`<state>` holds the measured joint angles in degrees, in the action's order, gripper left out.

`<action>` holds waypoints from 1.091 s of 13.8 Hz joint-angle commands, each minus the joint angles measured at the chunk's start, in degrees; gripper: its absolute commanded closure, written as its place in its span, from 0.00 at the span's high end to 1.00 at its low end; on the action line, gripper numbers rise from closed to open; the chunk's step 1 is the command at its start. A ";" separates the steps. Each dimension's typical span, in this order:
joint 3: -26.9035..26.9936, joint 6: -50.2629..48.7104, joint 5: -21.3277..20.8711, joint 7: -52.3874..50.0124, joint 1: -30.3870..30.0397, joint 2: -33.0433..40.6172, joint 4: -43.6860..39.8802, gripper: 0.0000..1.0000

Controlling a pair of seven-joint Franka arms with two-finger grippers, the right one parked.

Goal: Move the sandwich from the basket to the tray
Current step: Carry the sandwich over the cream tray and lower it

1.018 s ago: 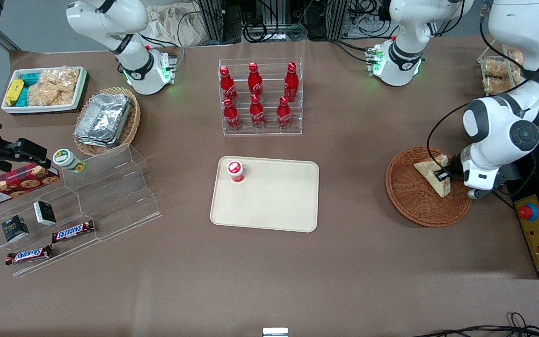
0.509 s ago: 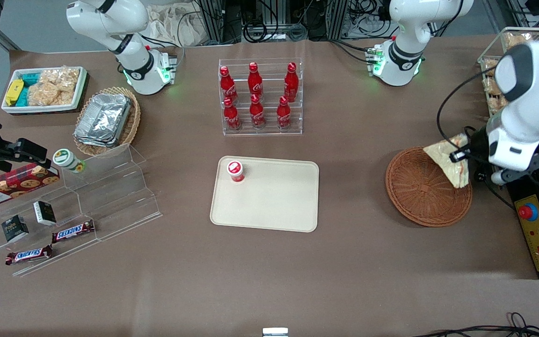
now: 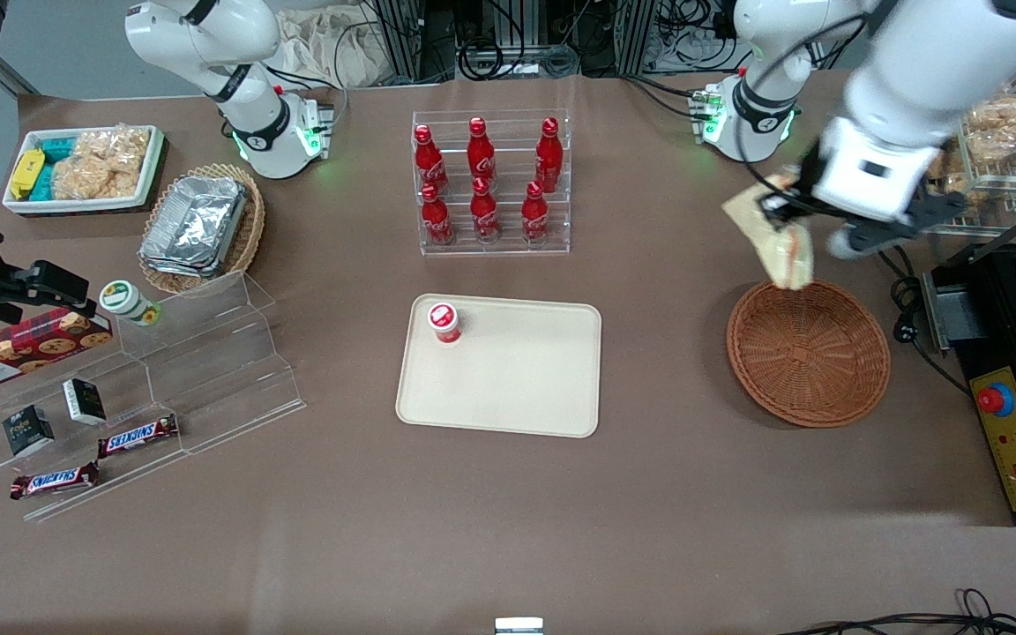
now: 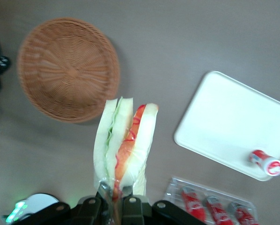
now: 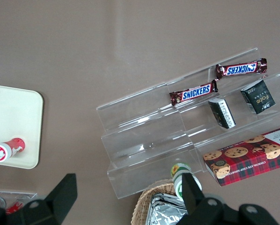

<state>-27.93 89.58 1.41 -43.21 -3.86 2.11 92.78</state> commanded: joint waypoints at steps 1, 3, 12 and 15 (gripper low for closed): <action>-8.77 -1.34 -3.59 -8.26 -0.27 -7.53 -6.02 0.15; -14.14 1.46 -9.03 -12.67 0.95 -14.64 -7.17 0.15; -14.17 19.66 -26.45 -18.22 9.39 -41.55 -11.20 0.15; -13.73 20.02 -28.92 -18.22 10.54 -46.22 -14.46 0.15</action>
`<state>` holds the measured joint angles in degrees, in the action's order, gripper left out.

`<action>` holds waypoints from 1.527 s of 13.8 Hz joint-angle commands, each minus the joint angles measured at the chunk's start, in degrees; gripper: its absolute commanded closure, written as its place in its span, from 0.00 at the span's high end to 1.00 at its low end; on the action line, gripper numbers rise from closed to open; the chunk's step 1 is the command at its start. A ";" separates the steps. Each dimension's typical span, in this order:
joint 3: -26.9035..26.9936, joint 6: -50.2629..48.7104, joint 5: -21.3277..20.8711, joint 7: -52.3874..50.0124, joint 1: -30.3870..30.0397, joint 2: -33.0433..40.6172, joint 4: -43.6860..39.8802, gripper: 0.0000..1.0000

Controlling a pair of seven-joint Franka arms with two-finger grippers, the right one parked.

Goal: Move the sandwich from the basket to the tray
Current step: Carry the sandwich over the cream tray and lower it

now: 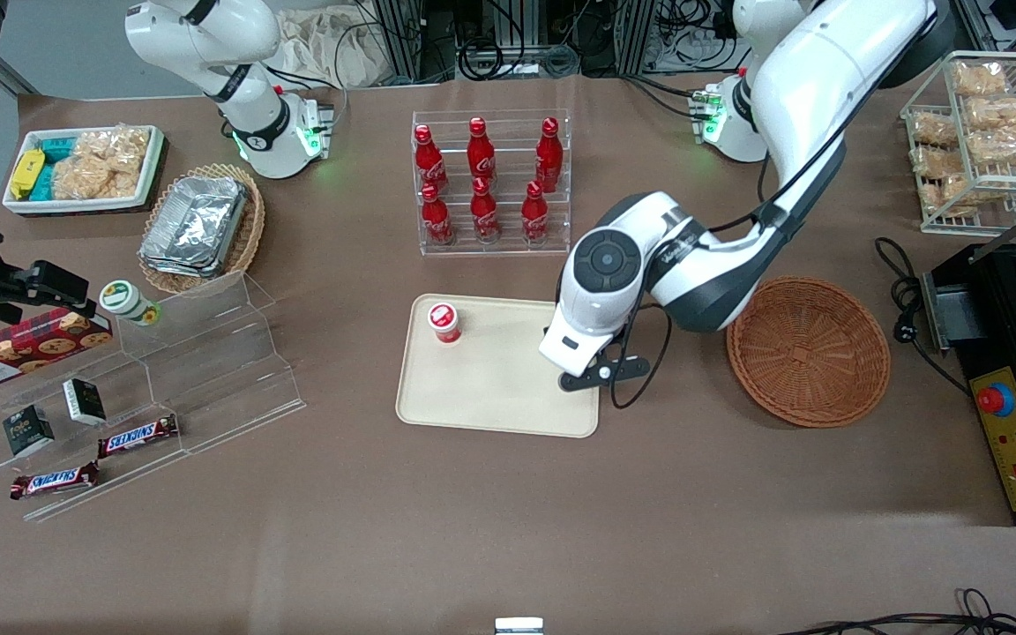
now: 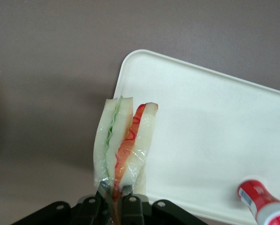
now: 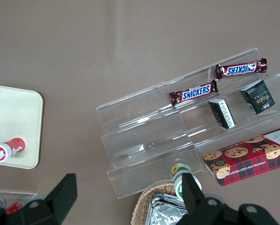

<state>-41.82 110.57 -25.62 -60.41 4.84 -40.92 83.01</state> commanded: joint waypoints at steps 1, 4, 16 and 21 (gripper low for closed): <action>0.69 -0.89 -1.98 -0.94 2.01 -3.99 -4.96 0.15; 5.42 3.58 -1.98 -0.85 4.99 -6.10 -5.49 0.15; 9.04 6.58 -1.89 -1.46 8.61 -9.45 -5.58 0.53; 8.95 6.15 -1.81 -4.44 8.34 -8.13 -5.58 0.90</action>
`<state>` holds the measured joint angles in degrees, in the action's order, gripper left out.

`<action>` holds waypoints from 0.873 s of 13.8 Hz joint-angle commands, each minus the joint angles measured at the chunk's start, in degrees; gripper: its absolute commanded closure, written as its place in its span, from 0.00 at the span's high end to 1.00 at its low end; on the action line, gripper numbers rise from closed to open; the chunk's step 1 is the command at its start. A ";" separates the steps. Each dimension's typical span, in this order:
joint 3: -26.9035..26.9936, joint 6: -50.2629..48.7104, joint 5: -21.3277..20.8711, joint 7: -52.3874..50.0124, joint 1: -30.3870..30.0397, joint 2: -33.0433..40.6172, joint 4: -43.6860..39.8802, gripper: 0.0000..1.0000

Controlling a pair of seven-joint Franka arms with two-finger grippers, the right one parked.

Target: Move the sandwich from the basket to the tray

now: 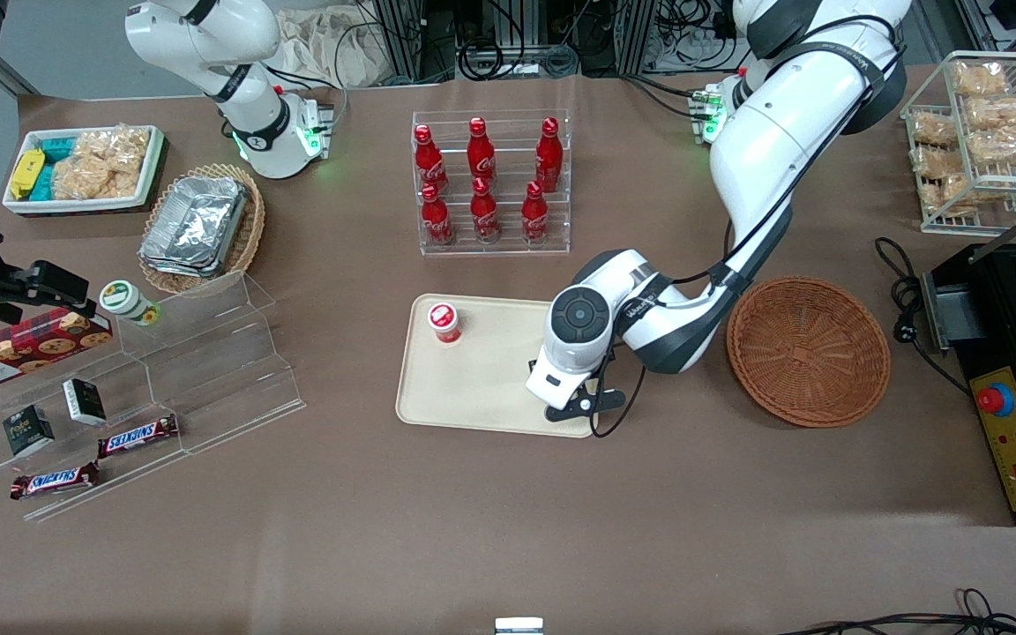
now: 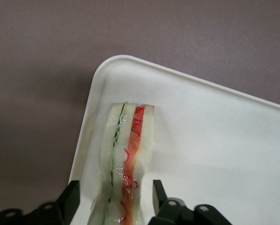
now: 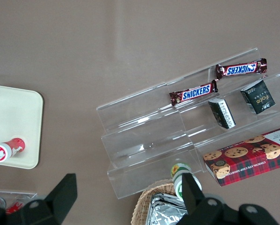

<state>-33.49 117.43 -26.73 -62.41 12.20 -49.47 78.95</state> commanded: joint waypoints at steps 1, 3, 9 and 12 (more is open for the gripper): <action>0.62 -0.97 -0.43 -4.37 0.72 2.34 -1.52 0.95; 0.62 -3.94 0.10 -7.19 -0.50 7.70 -0.90 1.00; 0.36 -9.06 5.28 -7.47 -8.41 22.55 4.97 1.00; 0.18 -9.85 9.13 -0.03 -13.77 29.59 9.55 1.00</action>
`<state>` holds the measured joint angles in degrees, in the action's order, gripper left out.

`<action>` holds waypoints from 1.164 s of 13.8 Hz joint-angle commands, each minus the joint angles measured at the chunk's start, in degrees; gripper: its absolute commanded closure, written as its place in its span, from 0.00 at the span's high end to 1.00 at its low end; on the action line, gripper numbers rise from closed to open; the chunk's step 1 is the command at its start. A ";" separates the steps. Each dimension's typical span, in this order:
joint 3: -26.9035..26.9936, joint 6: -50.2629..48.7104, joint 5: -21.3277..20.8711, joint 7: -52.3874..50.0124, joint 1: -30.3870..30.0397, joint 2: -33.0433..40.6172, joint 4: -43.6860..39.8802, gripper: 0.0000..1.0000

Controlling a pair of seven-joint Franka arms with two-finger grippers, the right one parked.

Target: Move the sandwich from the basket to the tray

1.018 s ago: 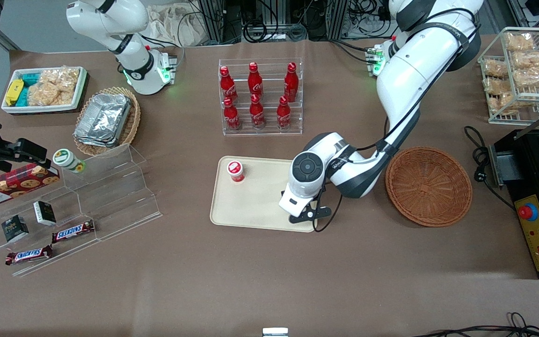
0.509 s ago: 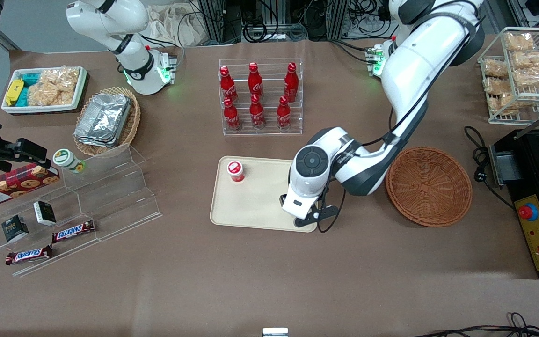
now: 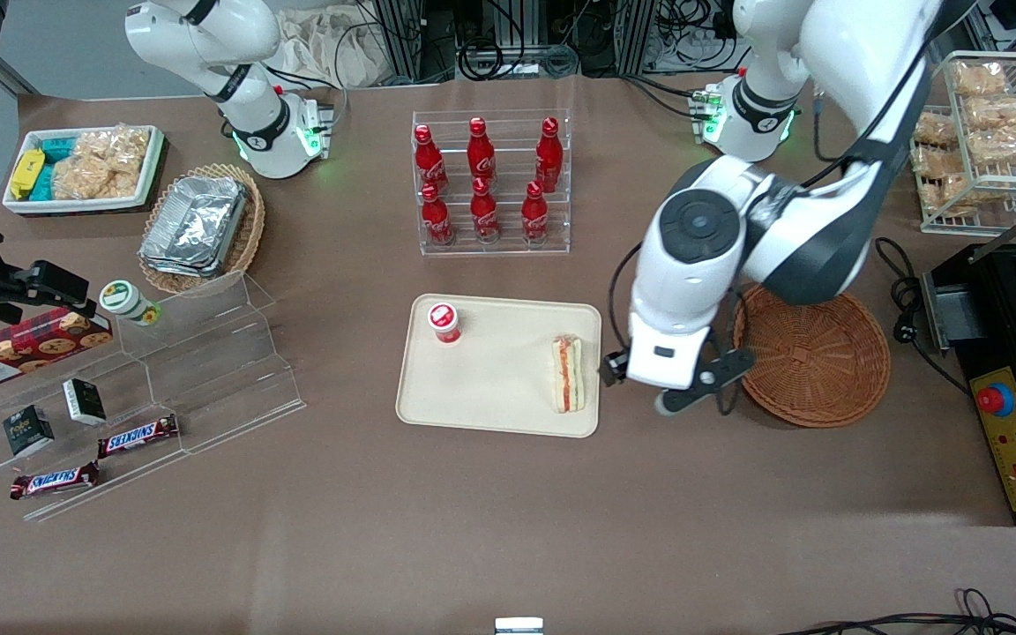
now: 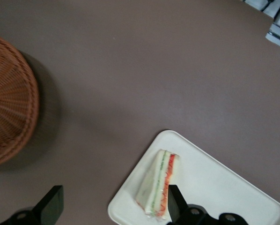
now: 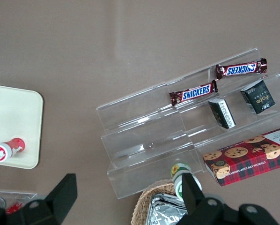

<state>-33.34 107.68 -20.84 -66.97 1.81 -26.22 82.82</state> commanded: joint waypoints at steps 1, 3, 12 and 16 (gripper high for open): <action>0.55 -2.45 5.87 9.53 -4.09 8.36 5.86 1.00; 6.49 -6.76 8.96 18.67 -3.49 11.78 5.86 1.00; 35.08 -17.31 20.32 55.96 4.95 22.78 6.48 1.00; 37.20 -18.29 20.23 59.93 4.61 25.77 8.93 1.00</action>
<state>2.79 89.53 -1.27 -8.96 5.74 -3.62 88.31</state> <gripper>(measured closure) 0.000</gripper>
